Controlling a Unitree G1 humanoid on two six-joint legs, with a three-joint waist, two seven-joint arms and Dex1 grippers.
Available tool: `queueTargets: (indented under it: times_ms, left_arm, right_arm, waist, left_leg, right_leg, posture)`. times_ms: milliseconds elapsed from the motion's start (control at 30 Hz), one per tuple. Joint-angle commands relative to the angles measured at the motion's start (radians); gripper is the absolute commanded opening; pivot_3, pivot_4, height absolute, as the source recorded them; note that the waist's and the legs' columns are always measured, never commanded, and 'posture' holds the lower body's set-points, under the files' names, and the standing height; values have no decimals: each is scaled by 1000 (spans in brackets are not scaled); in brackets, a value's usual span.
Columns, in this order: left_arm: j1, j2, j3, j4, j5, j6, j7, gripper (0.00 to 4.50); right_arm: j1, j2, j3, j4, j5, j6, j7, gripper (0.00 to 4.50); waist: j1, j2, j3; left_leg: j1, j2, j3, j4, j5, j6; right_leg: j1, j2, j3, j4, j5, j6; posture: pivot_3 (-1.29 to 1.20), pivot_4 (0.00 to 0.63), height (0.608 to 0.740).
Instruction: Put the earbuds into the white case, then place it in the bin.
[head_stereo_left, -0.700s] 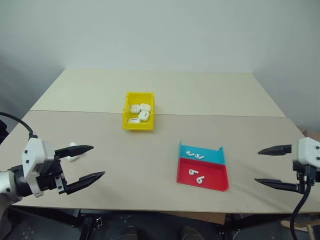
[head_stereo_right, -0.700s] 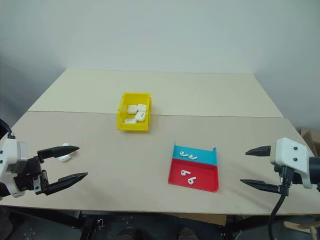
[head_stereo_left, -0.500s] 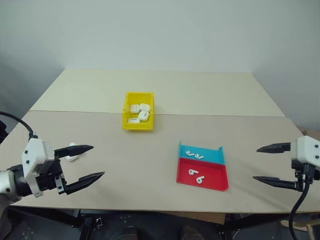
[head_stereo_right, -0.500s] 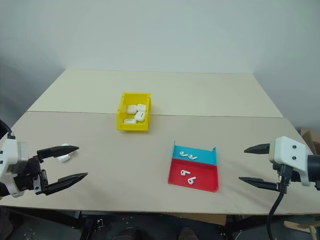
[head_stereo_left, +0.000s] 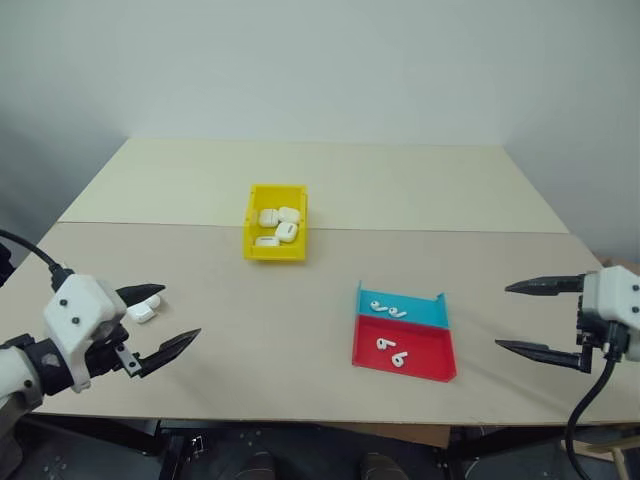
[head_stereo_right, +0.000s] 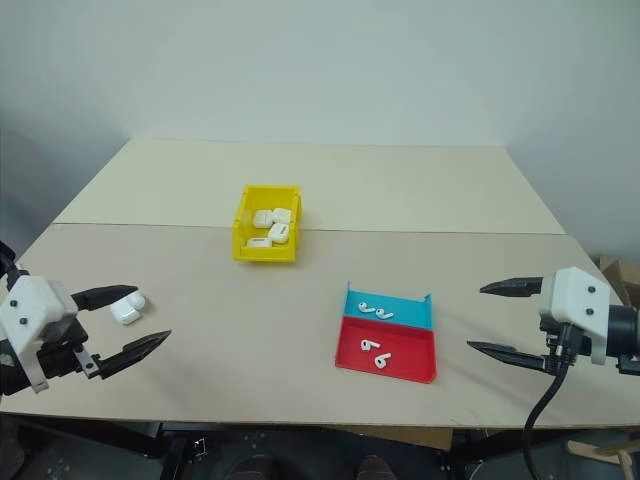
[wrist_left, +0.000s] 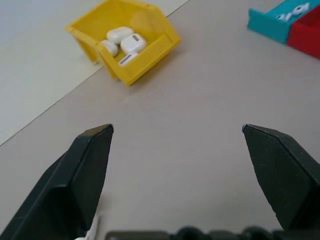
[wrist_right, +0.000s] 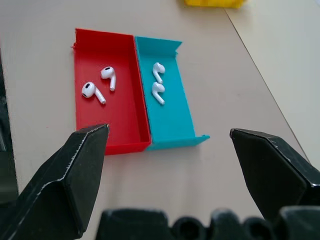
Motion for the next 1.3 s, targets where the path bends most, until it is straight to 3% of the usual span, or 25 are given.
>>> queueTargets:
  times_ms: [33, 200, 267, 433, 567, 700, 833, 1100, 1300]
  left_arm:
    - [-29, 61, 41, -51, -2, 177, 89, 4500]
    - [-257, 230, -51, 17, -66, 627, 214, 4500]
    - [-349, 279, -116, 69, -55, 709, 242, 4500]
    - [-331, 461, -239, 253, -6, 599, 90, 4500]
    - [-342, 524, -338, 493, 46, 355, -102, 4500]
    - [-456, 612, -544, 720, 163, 84, -296, 4500]
    - [-656, 568, -724, 895, 282, -77, -429, 4500]
    - [-1179, 315, -1033, 1453, 605, -264, -672, 4500]
    - [-1303, 209, -1089, 1681, 722, -388, -735, 4500]
  right_arm:
    - [-22, -63, 12, -2, 6, 73, -2, 4485]
    - [-39, -88, 47, -1, -8, 132, -38, 4485]
    - [-52, -88, 67, -5, -11, 157, -58, 4485]
    - [-68, -76, 115, -25, -18, 197, -95, 4485]
    - [-74, -72, 130, -30, -16, 202, -109, 4485]
    - [-68, -70, 126, -31, -20, 195, -120, 4485]
    - [-53, -66, 117, -34, -16, 201, -125, 4485]
    - [-63, -66, 138, -19, -20, 218, -136, 4485]
    - [-59, -73, 136, -19, -24, 238, -133, 4485]
  waist:
    - [0, 0, 0]
    - [6, -2, 1]
    - [3, -2, 1]
    - [-13, -3, 2]
    - [-15, -3, 2]
    - [-13, -3, 3]
    - [-1, -3, 3]
    - [14, -3, 2]
    - [12, -3, 2]
  left_leg:
    - [0, 0, 0, 0, 0, 0]
    - [0, 0, 0, 0, 0, 0]
    - [0, -1, 0, 0, 0, 0]
    - [-1, 0, 0, -4, 0, 0]
    - [-1, -1, 1, -8, 0, 0]
    - [-2, 0, 2, -8, 0, -1]
    - [-7, -1, 3, -8, 0, -1]
    - [-11, -1, 3, -5, 1, -1]
    - [-16, -1, 2, 1, 0, 1]
  right_leg:
    - [0, 0, 0, 0, 0, 0]
    - [0, 0, -1, 0, 0, 0]
    - [0, 0, 0, 0, 0, 1]
    - [-3, 0, 0, 0, 0, 0]
    - [-6, 0, 0, 0, -1, -2]
    - [-8, 0, 0, 0, -2, -3]
    - [-13, 0, 0, 1, -2, -3]
    - [-14, 1, 0, 3, -1, -2]
    - [-16, 1, 0, 5, -1, -1]
  posture:
    - [0, 150, 740]
    - [0, 150, 740]
    - [0, 150, 740]
    - [0, 150, 740]
    - [0, 150, 740]
    - [0, 150, 740]
    - [0, 150, 740]
    - [0, 150, 740]
    - [0, 150, 740]
